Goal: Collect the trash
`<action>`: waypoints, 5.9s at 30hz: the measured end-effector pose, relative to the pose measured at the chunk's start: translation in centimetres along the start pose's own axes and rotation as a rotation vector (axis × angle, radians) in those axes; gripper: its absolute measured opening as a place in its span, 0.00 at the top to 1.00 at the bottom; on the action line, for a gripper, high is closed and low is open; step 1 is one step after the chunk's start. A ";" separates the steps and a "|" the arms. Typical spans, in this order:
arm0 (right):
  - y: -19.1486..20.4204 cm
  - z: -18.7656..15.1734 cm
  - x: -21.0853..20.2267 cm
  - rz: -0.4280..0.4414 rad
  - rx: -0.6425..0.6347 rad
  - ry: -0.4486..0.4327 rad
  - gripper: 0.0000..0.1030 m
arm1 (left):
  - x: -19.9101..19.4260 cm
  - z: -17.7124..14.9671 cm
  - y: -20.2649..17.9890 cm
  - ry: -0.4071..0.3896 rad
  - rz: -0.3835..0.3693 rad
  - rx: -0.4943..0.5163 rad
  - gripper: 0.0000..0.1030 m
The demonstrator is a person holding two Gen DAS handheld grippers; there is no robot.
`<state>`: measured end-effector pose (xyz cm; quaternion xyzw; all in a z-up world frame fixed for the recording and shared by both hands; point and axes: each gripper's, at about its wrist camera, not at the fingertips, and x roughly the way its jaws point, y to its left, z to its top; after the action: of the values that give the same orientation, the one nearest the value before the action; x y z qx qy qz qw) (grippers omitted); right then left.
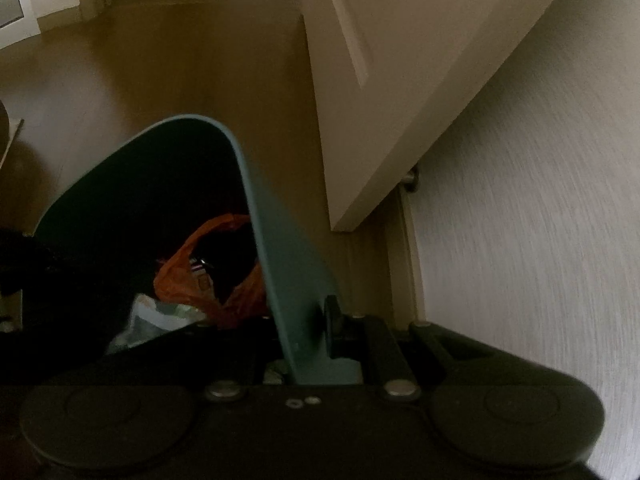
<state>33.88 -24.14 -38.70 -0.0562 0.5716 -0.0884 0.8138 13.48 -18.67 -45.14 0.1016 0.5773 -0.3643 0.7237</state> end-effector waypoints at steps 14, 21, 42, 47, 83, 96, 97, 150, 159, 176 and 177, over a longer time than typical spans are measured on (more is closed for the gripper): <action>-1.6 0.2 -0.2 -0.033 0.118 0.008 0.89 | -4.4 -10.9 6.5 0.042 0.135 -0.222 0.21; -2.1 0.5 -0.4 -0.055 0.215 0.031 0.89 | 7.0 -16.0 9.7 0.269 0.226 -0.466 0.21; -1.4 -2.2 -1.2 -0.071 0.331 0.109 0.88 | 19.2 -18.6 8.0 0.541 0.259 -0.427 0.52; -1.6 -2.5 -1.1 -0.068 0.343 0.109 0.88 | 18.7 -17.7 8.3 0.514 0.259 -0.409 0.82; 9.1 5.8 0.3 0.155 0.213 -0.001 0.87 | -8.2 0.1 3.1 0.064 0.124 -0.015 0.84; 9.9 6.4 2.1 0.207 0.237 0.007 0.87 | 2.0 3.0 6.5 0.198 0.135 -0.183 0.83; 9.8 6.3 2.3 0.212 0.244 0.007 0.87 | 2.5 3.2 6.4 0.208 0.141 -0.183 0.83; 4.5 -1.5 -8.7 0.315 0.406 -0.222 0.65 | -11.4 -1.8 0.9 -0.146 0.231 0.042 0.30; 6.2 -5.4 -13.4 0.370 0.396 -0.380 0.33 | -17.0 -6.5 0.8 -0.229 0.219 0.025 0.30; 8.2 -9.4 -14.7 0.376 0.339 -0.533 0.00 | -19.1 -10.9 0.3 -0.358 0.110 0.034 0.21; 8.2 -9.6 -14.8 0.382 0.338 -0.536 0.00 | -19.0 -11.0 0.3 -0.361 0.105 0.031 0.21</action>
<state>20.58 -12.99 -29.97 0.1654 0.3157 -0.0102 0.9343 3.96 -4.45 -31.40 0.0757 0.4262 -0.3472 0.8319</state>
